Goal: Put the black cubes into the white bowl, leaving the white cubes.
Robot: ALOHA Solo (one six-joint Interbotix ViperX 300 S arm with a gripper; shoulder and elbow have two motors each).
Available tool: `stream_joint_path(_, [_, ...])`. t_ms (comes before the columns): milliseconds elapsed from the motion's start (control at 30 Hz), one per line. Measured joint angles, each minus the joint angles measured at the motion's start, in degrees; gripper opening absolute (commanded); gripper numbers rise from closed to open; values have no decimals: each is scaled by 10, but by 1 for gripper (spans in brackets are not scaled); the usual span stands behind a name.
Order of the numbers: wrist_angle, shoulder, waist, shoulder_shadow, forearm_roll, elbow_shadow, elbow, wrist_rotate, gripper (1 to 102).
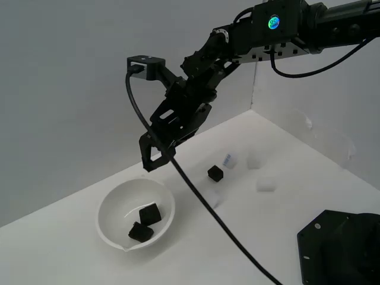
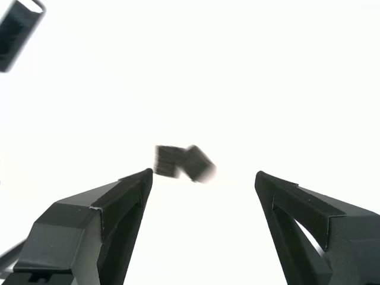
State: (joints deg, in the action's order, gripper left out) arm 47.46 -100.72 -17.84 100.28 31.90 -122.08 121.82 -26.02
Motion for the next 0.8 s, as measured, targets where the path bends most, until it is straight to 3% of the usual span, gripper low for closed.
stream_joint_path(433, [-11,-2,110,3,-19,-82,84,-67,99])
stream_joint_path(800, [-70,22,129,-20,-70,-109,110,-69,99])
